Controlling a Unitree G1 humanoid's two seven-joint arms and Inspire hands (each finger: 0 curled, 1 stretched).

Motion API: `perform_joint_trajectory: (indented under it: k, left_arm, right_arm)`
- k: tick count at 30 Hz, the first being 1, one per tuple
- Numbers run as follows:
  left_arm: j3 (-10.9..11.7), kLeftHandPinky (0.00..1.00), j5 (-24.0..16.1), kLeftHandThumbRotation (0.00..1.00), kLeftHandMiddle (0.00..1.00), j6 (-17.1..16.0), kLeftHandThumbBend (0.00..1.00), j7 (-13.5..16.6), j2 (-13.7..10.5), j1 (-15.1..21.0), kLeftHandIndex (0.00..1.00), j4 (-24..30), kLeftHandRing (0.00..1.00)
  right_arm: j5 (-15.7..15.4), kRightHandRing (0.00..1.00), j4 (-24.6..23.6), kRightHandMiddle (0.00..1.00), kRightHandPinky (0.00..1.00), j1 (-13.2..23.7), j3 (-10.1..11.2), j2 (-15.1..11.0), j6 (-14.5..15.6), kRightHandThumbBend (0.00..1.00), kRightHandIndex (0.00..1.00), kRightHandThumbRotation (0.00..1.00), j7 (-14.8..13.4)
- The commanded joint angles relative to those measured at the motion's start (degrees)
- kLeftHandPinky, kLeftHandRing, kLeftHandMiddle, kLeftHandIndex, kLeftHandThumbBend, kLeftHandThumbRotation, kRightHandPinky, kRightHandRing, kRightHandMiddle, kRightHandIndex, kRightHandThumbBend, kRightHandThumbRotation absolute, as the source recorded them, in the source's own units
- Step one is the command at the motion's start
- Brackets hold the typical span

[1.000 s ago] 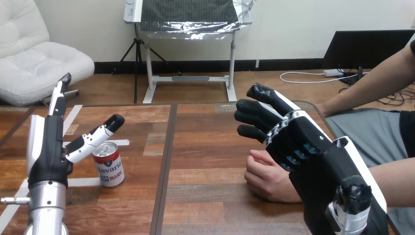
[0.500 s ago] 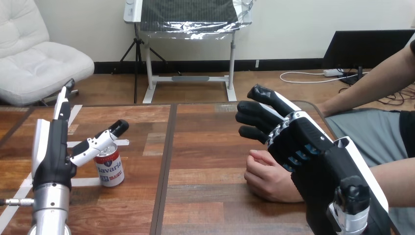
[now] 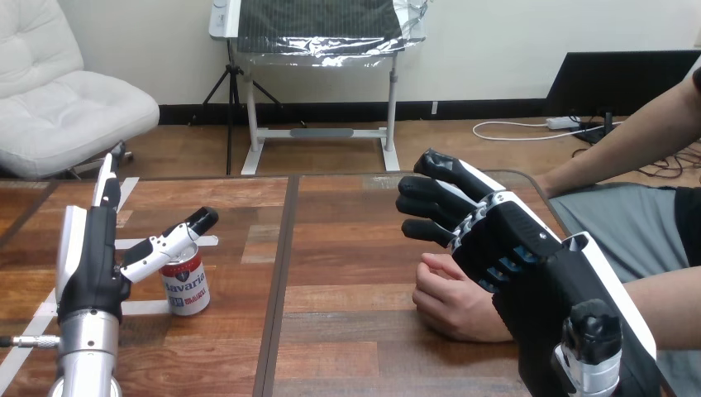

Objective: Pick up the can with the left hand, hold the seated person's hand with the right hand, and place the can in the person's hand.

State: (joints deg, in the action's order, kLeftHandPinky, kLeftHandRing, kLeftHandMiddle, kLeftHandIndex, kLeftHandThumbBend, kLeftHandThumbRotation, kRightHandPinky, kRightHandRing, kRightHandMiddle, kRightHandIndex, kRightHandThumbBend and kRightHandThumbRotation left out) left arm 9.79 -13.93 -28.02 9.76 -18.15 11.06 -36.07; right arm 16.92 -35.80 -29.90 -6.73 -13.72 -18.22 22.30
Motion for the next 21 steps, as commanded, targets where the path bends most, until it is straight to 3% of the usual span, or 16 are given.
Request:
perform_joint_trajectory:
  k: [1, 14, 21]
  left_arm:
    - [-0.95, 0.98, 0.01, 0.5, 1.0, 1.0, 1.0, -0.01, -1.59, 4.62, 0.99, 0.21, 1.0]
    - [-3.39, 0.93, -4.21, 0.53, 0.99, 2.18, 1.0, 2.46, -2.81, 7.57, 0.98, -6.35, 0.98]
    - [-4.97, 0.88, -5.08, 0.51, 0.99, 3.74, 1.0, 1.85, -3.39, 9.35, 0.97, -10.37, 0.96]
  right_arm:
    - [0.18, 0.85, -2.09, 0.85, 0.82, 2.01, 0.54, 0.09, -0.23, 1.0, 0.87, 0.93, -0.32]
    - [0.25, 0.85, -2.2, 0.85, 0.82, 2.37, 0.77, -0.25, 0.08, 1.0, 0.87, 0.95, -0.23]
    - [0.3, 0.85, -2.08, 0.85, 0.82, 2.56, 0.76, -0.37, -0.05, 1.0, 0.87, 0.95, -0.02]
